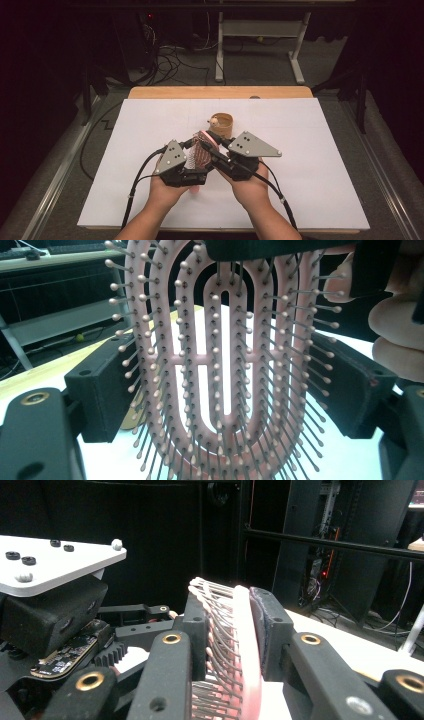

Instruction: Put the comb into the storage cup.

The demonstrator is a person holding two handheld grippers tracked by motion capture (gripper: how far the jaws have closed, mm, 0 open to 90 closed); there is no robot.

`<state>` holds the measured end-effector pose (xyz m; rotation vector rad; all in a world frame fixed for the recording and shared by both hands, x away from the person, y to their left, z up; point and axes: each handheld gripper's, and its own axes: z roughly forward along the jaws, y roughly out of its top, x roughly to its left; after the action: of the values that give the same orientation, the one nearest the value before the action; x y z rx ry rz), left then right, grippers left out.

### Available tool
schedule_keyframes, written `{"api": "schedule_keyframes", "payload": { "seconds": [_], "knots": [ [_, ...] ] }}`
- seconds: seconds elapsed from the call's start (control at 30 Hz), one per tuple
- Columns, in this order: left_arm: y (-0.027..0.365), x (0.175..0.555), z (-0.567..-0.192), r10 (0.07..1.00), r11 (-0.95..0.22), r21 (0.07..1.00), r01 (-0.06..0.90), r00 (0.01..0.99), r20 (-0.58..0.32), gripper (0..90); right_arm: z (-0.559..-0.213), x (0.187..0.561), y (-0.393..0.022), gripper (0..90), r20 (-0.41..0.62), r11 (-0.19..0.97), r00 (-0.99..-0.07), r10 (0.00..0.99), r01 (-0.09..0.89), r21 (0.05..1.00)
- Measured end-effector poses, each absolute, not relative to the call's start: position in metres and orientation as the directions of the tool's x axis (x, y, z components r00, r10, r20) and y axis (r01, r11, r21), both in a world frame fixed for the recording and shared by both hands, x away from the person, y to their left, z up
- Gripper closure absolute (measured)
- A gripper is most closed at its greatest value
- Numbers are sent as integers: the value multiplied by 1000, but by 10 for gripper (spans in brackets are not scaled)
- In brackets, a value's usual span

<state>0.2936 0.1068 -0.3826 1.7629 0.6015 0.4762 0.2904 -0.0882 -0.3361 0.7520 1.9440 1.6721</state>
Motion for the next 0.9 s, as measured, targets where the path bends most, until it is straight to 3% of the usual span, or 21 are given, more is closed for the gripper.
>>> {"api": "schedule_keyframes", "payload": {
  "seconds": [0.9],
  "knots": [
    [106,295,-384,611,-203,966,162,791,-4,175,-335,292,-91,734,8,108,-736,677,109,988]
  ]
}}
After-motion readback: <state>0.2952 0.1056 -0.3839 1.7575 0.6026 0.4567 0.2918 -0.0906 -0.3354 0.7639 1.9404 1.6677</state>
